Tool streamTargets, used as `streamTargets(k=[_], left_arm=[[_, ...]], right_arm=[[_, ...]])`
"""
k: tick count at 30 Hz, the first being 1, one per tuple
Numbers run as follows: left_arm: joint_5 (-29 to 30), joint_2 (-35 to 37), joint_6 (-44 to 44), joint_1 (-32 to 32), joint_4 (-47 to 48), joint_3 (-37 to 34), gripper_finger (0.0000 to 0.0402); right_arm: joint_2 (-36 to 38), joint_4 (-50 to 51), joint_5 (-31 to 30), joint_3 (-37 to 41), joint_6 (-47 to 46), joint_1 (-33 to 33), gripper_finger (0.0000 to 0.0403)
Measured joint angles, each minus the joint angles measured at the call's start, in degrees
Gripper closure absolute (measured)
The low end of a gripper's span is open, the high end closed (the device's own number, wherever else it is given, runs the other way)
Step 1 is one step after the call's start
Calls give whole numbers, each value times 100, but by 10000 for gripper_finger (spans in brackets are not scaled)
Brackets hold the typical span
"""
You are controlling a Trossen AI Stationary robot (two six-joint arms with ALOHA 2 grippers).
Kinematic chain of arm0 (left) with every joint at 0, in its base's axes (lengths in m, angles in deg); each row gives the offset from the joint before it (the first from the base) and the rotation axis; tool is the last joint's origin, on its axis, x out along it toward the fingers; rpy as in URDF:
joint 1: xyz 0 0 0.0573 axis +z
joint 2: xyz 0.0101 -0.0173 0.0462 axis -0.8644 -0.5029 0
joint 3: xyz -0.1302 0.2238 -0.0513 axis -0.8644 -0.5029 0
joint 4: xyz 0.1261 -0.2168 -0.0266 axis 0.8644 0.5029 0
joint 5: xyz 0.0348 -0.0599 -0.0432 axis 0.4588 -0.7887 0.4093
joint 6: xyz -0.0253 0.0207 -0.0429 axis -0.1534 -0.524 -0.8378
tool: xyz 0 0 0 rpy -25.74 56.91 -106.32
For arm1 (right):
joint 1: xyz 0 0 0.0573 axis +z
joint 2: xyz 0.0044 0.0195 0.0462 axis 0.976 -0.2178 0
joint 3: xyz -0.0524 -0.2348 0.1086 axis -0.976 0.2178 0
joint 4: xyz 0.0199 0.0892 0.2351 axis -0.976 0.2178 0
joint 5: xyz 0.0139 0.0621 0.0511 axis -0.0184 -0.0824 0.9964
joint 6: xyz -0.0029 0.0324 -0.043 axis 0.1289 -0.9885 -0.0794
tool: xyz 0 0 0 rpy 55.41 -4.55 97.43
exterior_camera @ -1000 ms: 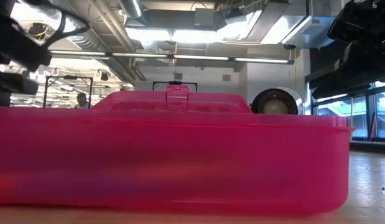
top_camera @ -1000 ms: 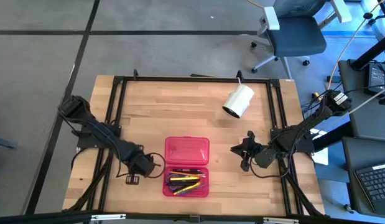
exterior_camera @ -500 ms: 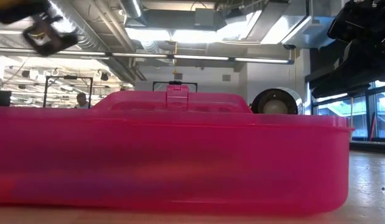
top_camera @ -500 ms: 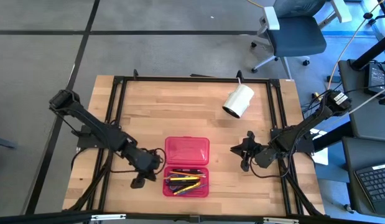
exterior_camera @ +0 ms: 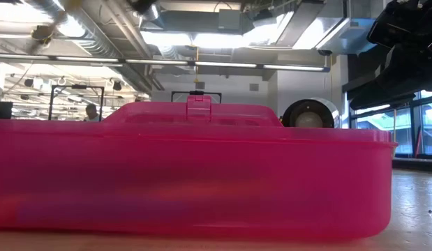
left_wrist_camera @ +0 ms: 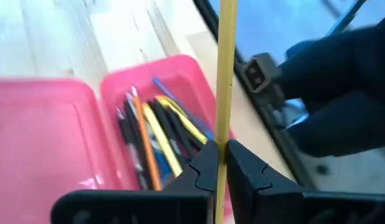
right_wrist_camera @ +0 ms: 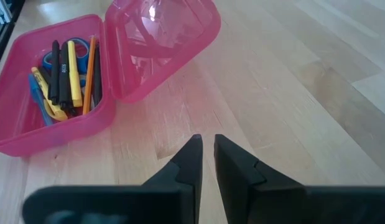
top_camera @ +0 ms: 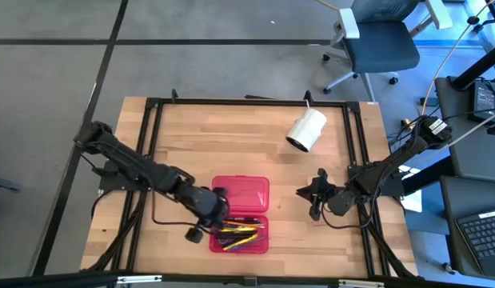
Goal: Pick & place school supplies into a supply box
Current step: Put the yellow pencil into the red supply box, then close the red supply box
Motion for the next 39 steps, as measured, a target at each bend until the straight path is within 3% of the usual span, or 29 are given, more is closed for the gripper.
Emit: streamTargets(k=[10,18,25,39], left_arm=[[89,-1587,1059,255,523,1113,393],[94,-2404,692,255,855,1487,392],[123,-2626,446,295,1041,1486,385],[122,-2507,385,327,1098,1485,334]], right_arm=[[0,-2,2,0,-24,0,355],[0,7,4,0,-14,0,355],[0,11,7,0,2,-1,355],[0,16,13,0,2,-1,355]])
